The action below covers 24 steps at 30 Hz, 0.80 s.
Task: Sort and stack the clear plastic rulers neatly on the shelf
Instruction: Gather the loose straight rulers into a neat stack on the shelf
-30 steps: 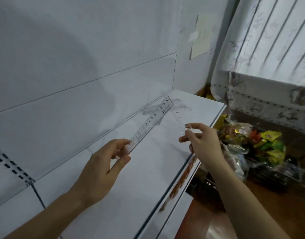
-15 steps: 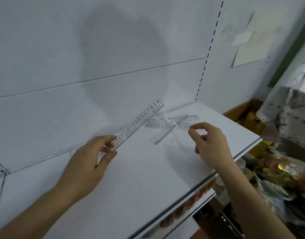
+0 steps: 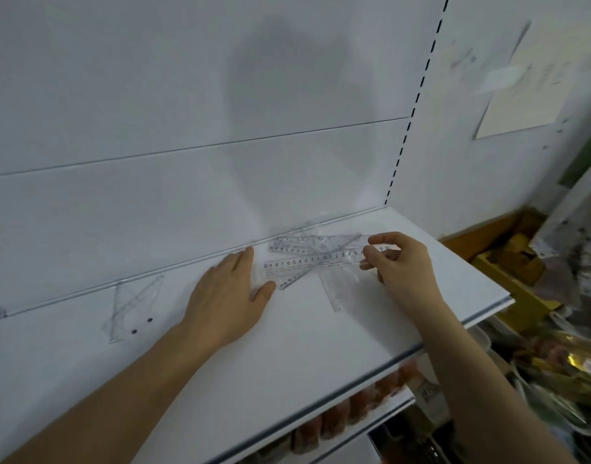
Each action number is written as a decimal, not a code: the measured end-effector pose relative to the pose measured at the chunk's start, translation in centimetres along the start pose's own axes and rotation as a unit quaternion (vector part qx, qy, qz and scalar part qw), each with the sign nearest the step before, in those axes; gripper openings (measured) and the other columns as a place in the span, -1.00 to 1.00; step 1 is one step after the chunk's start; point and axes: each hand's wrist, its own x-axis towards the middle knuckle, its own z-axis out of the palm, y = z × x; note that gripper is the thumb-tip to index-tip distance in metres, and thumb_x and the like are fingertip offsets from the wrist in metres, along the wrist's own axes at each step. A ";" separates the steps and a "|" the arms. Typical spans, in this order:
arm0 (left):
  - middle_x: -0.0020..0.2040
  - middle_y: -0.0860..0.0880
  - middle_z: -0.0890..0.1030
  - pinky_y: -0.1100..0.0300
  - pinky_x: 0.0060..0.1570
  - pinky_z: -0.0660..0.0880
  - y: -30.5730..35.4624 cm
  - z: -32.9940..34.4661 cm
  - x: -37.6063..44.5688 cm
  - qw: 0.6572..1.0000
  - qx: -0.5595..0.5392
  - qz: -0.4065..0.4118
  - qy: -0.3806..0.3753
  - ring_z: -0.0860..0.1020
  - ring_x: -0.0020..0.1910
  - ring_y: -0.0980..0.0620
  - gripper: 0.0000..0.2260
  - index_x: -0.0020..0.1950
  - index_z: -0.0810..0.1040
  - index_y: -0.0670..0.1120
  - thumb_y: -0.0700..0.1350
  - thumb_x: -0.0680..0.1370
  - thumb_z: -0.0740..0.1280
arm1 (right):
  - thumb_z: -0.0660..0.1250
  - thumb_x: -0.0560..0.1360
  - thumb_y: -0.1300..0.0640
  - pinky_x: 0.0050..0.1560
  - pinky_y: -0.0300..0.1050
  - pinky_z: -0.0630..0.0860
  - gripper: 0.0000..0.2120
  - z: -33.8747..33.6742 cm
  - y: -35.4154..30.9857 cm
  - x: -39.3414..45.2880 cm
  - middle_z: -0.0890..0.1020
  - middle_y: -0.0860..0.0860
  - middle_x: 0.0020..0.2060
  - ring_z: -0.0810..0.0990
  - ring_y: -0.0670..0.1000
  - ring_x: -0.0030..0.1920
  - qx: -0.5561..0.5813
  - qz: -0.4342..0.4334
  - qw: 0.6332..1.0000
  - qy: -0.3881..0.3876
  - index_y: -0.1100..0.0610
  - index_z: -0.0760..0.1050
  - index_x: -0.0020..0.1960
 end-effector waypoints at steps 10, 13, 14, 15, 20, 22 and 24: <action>0.62 -0.06 0.18 -0.01 0.56 0.11 -0.2 1.4 -0.2 1.000 0.009 -0.003 -0.005 0.11 0.60 -0.01 -0.24 0.58 0.24 -0.11 0.33 0.54 -0.12 | 0.40 0.54 -0.09 0.00 -0.13 0.37 -0.81 0.4 1.3 0.1 0.52 -0.05 0.10 0.47 -0.07 -0.02 -0.252 -0.063 0.964 0.047 -0.03 0.60 0.10; 0.63 -0.05 0.15 0.07 0.56 0.06 -0.3 0.7 -0.3 1.000 -0.002 0.004 -0.005 0.09 0.61 0.01 -0.40 0.59 0.22 -0.13 0.20 0.65 0.10 | 0.36 0.57 -0.01 0.02 -0.14 0.38 -0.87 0.5 0.6 -0.8 0.55 -0.06 0.10 0.52 -0.06 0.02 -0.233 -0.115 0.964 0.062 -0.04 0.59 0.10; 0.63 -0.05 0.14 0.07 0.55 0.04 -0.4 0.2 -0.4 1.000 0.002 0.013 0.000 0.07 0.61 0.01 -0.41 0.59 0.22 -0.13 0.18 0.65 0.12 | 0.35 0.58 0.00 0.03 -0.12 0.42 -0.87 0.7 0.2 -1.1 0.56 -0.07 0.08 0.53 -0.06 0.02 -0.237 -0.135 0.961 0.053 -0.05 0.59 0.10; 0.64 -0.04 0.11 0.04 0.56 0.02 -0.7 -0.3 -0.6 1.000 0.013 0.022 0.010 0.03 0.62 0.01 -0.40 0.60 0.20 -0.12 0.19 0.65 0.10 | 0.35 0.58 -0.01 0.06 -0.10 0.47 -0.87 1.1 -0.2 -1.6 0.58 -0.08 0.08 0.53 -0.06 0.02 -0.244 -0.158 0.956 0.036 -0.05 0.59 0.12; 0.66 0.03 -0.05 -0.07 0.57 -0.11 -6.4 -4.5 -4.1 0.997 0.069 -0.022 0.033 -0.17 0.62 0.06 -0.22 0.65 0.02 -0.04 0.35 0.51 -0.20 | 0.33 0.57 -0.09 0.26 0.13 0.44 -0.72 6.3 -3.9 -5.7 0.57 -0.08 0.22 0.40 0.06 0.31 -0.299 -0.268 0.912 -0.080 -0.05 0.56 0.24; 0.66 0.03 -0.05 -0.07 0.58 -0.12 -10.0 -6.2 -7.1 0.995 0.066 -0.062 0.050 -0.17 0.62 0.08 -0.27 0.65 0.02 -0.04 0.32 0.56 -0.13 | 0.28 0.58 -0.14 0.32 0.12 0.39 -0.65 9.5 -6.0 -8.0 0.52 -0.08 0.31 0.32 0.06 0.40 -0.298 -0.293 0.900 -0.128 -0.05 0.52 0.32; 0.66 0.03 -0.06 -0.07 0.58 -0.13 -13.7 -7.6 -10.9 0.991 0.069 -0.099 0.062 -0.17 0.62 0.09 -0.32 0.65 0.01 -0.03 0.30 0.62 -0.09 | 0.23 0.59 -0.16 0.38 0.13 0.34 -0.58 13.1 -7.9 -10.6 0.46 -0.07 0.39 0.26 0.05 0.48 -0.281 -0.315 0.889 -0.177 -0.04 0.46 0.39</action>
